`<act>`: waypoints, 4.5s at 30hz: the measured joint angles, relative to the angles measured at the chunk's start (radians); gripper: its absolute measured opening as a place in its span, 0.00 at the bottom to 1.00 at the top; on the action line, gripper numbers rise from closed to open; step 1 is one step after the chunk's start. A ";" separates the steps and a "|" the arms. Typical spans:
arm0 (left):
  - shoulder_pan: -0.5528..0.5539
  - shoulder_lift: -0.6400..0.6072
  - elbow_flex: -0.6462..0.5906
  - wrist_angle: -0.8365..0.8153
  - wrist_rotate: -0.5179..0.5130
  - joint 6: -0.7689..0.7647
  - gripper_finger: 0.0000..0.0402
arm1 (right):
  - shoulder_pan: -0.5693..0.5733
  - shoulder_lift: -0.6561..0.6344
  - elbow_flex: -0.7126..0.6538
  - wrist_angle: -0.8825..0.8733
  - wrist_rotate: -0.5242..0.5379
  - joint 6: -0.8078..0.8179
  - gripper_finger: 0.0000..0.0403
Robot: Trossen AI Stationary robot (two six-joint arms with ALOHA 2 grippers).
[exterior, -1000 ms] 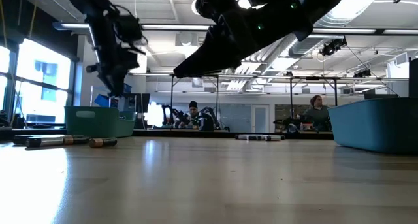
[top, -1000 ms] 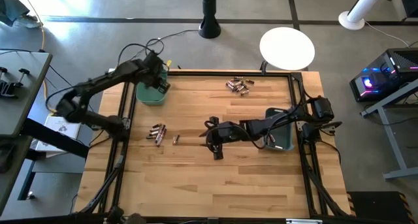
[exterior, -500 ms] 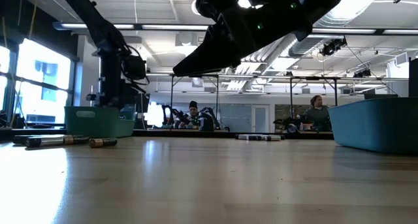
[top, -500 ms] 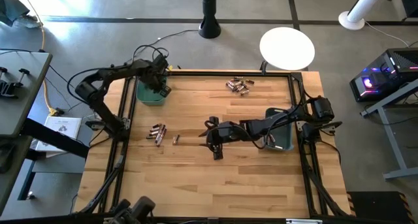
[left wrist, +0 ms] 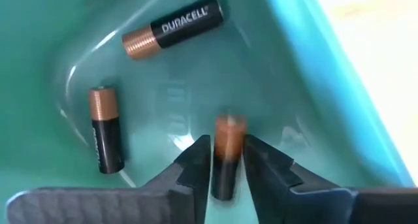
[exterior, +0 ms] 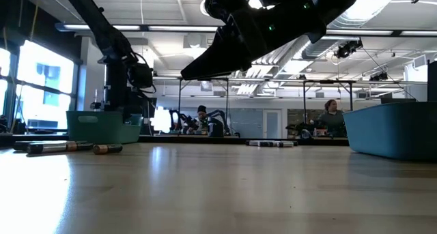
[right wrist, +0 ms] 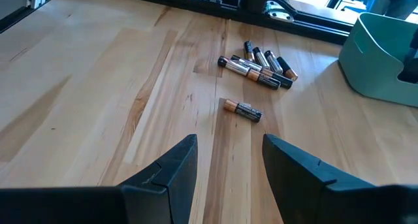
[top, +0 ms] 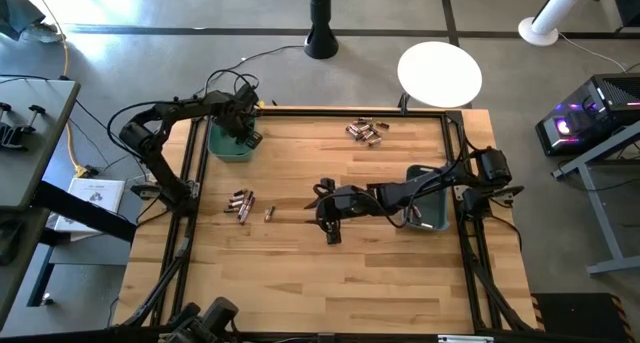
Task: Sort batteries
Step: Put the black battery into the green bin, then put the silver battery into the blue bin
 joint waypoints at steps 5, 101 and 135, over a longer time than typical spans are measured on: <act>0.000 0.000 0.000 0.011 0.000 0.000 0.30 | 0.000 0.000 0.000 -0.002 0.000 0.000 0.42; -0.959 -0.270 -0.298 1.071 -0.212 -0.220 0.38 | -0.686 -0.187 -0.088 -0.678 -0.430 -0.413 0.04; -0.972 -0.270 -0.297 1.092 -0.246 -0.193 0.38 | 0.134 -0.742 -0.339 -1.546 0.184 1.351 0.04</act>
